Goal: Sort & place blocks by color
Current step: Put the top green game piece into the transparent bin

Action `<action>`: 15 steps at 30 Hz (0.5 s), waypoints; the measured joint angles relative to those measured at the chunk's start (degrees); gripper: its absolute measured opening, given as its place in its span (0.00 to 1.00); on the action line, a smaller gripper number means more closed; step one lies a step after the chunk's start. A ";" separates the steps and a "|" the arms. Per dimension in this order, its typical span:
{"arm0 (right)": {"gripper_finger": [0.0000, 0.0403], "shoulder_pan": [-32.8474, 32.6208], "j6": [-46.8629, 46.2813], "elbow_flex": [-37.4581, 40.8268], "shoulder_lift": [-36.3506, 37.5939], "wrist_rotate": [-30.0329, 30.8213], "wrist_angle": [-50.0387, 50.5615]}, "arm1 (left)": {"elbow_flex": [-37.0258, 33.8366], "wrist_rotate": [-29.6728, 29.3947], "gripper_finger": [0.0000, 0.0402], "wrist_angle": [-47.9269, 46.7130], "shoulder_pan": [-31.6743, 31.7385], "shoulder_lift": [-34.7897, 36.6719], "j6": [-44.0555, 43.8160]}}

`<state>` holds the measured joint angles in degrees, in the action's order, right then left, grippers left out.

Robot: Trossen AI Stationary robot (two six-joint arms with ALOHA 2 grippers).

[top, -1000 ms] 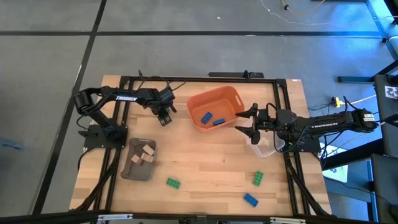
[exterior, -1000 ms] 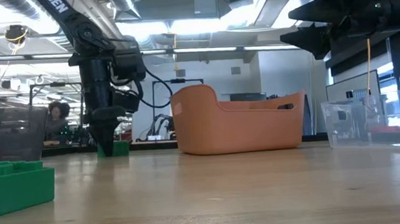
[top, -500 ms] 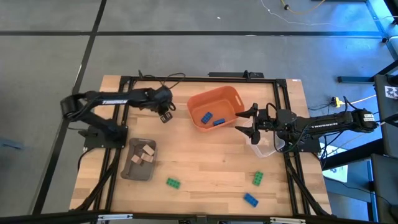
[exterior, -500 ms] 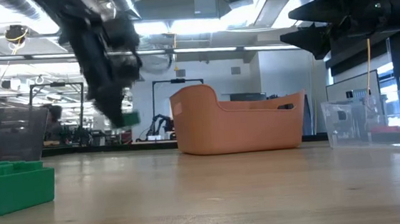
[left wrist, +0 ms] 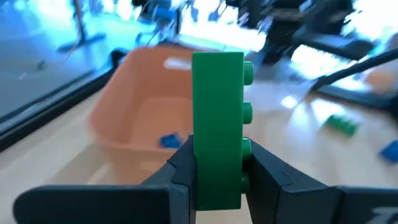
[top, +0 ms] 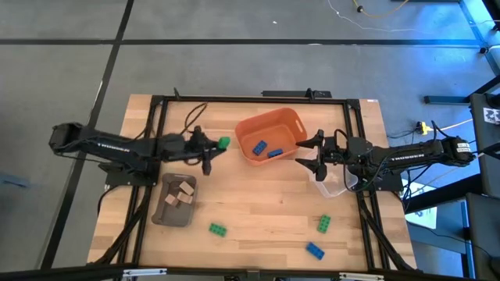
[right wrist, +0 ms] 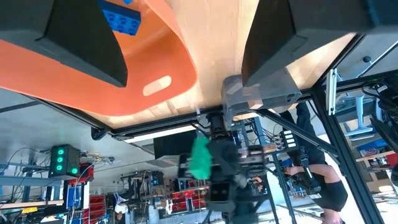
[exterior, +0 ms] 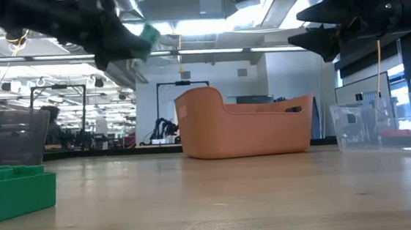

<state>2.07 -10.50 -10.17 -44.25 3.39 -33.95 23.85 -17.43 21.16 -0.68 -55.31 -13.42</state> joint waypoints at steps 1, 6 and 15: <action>0.79 0.01 -0.43 0.00 0.00 -0.03 0.00 | -1.25 -0.33 0.20 3.53 -1.41 -0.11 -0.01; 0.79 0.00 -1.19 0.00 0.00 -0.03 -0.02 | -4.43 -0.71 0.20 13.71 -5.81 -2.38 0.28; 0.79 0.02 -1.21 0.02 0.00 -0.01 -1.23 | -4.43 0.42 0.20 16.00 -6.41 -2.82 1.53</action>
<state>2.09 -11.70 -10.15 -44.25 3.38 -35.18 19.42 -17.02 37.16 -7.09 -58.13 -11.89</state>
